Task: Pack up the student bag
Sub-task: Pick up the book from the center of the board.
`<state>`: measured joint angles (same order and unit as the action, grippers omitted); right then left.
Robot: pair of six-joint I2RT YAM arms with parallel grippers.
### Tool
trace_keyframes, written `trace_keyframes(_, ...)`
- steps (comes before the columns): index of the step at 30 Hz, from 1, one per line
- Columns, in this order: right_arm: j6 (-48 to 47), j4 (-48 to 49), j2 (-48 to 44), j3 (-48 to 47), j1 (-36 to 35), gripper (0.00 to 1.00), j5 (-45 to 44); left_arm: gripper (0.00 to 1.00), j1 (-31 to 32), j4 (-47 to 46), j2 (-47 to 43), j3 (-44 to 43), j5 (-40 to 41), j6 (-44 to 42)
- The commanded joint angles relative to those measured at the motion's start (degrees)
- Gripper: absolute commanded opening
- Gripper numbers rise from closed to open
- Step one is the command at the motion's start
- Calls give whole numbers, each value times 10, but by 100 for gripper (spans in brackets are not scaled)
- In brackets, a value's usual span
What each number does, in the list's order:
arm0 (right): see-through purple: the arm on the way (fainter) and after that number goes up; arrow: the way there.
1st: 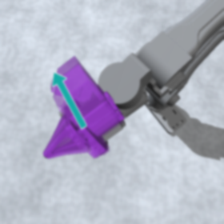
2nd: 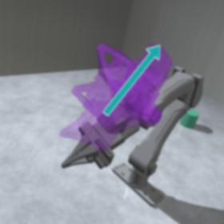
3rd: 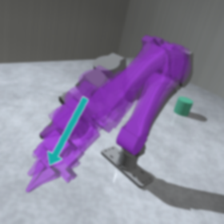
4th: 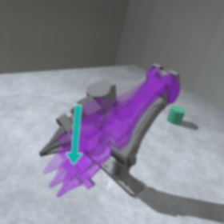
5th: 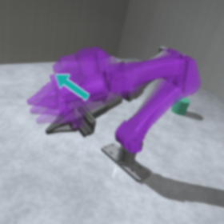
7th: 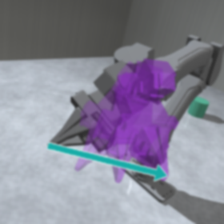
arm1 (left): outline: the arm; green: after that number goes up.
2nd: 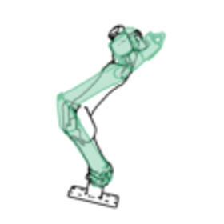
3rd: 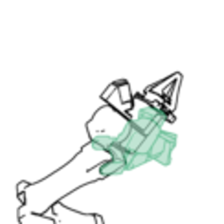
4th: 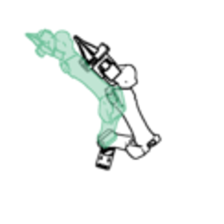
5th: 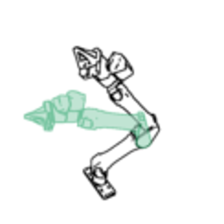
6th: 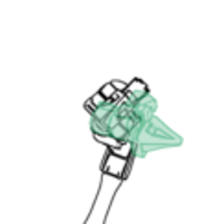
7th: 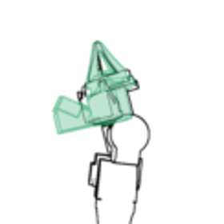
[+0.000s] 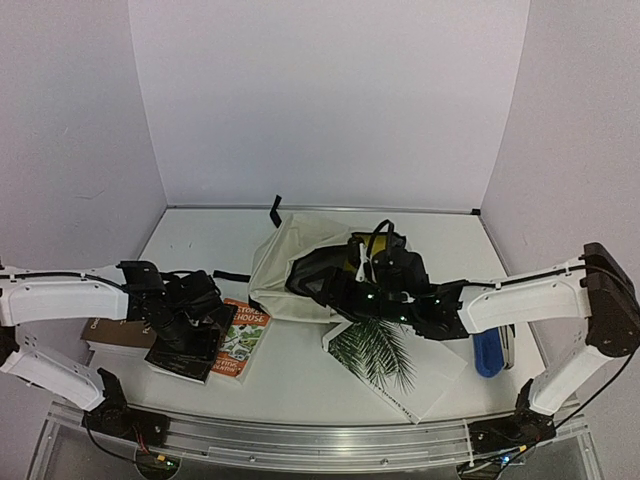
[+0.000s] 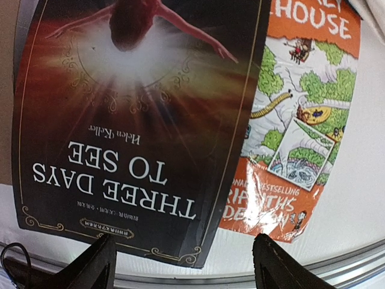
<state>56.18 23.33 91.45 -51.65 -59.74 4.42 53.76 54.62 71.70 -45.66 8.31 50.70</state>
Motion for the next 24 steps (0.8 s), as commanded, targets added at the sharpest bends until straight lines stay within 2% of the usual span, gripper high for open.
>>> trace_keyframes(1,-10,9,-31,15,5,79,-38,80,47,50,27,-27,30,35)
trace_keyframes(6,-17,-4,-41,20,10,80,-44,82,87,33,53,-24,34,41)
trace_keyframes(13,-22,-13,-54,23,14,81,-65,82,89,55,81,-26,89,55)
trace_keyframes(24,-21,-18,-59,25,25,82,-68,84,104,46,142,-27,65,31)
